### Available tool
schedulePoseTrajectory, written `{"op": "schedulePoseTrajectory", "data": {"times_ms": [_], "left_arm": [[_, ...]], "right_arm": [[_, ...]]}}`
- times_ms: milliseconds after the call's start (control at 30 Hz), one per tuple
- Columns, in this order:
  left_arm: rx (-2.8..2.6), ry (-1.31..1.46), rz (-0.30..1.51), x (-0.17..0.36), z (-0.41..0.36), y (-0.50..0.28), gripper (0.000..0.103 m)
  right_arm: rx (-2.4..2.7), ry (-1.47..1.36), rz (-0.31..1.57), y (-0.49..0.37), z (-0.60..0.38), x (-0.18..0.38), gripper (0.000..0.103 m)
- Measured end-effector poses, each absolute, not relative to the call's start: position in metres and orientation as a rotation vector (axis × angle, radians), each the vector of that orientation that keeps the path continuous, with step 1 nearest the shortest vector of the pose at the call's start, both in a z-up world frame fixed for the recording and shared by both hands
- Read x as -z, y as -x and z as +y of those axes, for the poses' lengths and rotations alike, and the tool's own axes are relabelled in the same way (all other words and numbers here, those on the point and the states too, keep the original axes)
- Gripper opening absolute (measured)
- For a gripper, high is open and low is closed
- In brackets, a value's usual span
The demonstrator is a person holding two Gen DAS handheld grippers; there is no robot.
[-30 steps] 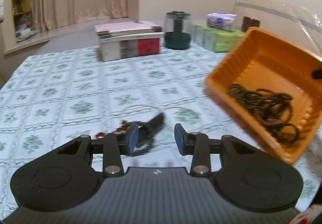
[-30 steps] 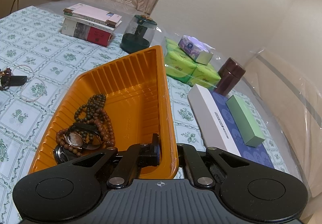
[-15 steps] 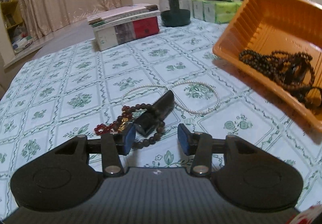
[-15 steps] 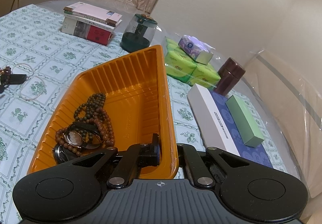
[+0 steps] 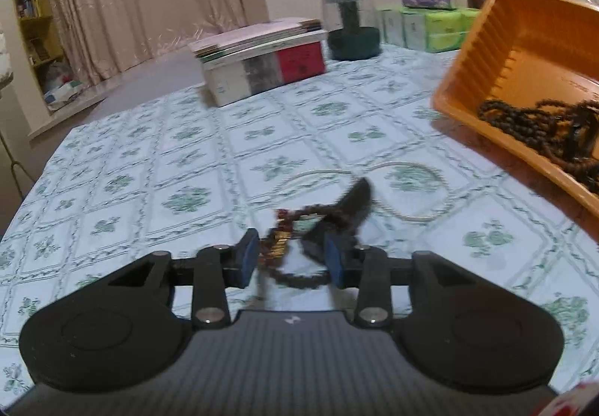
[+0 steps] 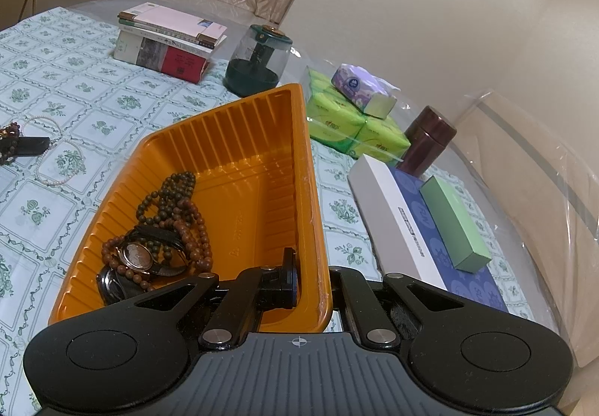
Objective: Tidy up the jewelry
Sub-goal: 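Grasp the red and gold bead bracelet with the left gripper and lift it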
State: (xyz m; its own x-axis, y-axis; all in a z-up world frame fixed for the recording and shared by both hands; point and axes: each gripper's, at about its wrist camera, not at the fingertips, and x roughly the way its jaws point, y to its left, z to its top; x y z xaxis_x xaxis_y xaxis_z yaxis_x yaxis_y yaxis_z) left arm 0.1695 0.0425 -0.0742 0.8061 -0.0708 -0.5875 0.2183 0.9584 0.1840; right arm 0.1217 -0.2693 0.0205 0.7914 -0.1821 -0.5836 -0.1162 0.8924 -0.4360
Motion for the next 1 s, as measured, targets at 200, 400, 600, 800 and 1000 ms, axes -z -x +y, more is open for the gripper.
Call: {"op": "schedulePoseTrajectory", "data": {"times_ms": [200, 400, 600, 800, 1000], "left_arm": [[0.189, -0.335, 0.633, 0.074, 0.045, -0.182, 0.023], [0.221, -0.454, 0.671, 0.087, 0.039, -0.185, 0.019], [0.211, -0.464, 0.681, 0.087, 0.04, -0.187, 0.006], [0.206, -0.395, 0.656, 0.066, 0.05, -0.181, 0.005], [0.189, -0.315, 0.613, 0.037, 0.062, -0.176, 0.005]], "right_arm": [[0.038, 0.476, 0.664, -0.122, -0.27, -0.021, 0.004], [0.038, 0.476, 0.665, -0.123, -0.27, -0.02, 0.004], [0.038, 0.478, 0.665, -0.123, -0.27, -0.02, 0.004], [0.038, 0.476, 0.664, -0.123, -0.271, -0.021, 0.004], [0.037, 0.477, 0.662, -0.123, -0.271, -0.02, 0.004]]}}
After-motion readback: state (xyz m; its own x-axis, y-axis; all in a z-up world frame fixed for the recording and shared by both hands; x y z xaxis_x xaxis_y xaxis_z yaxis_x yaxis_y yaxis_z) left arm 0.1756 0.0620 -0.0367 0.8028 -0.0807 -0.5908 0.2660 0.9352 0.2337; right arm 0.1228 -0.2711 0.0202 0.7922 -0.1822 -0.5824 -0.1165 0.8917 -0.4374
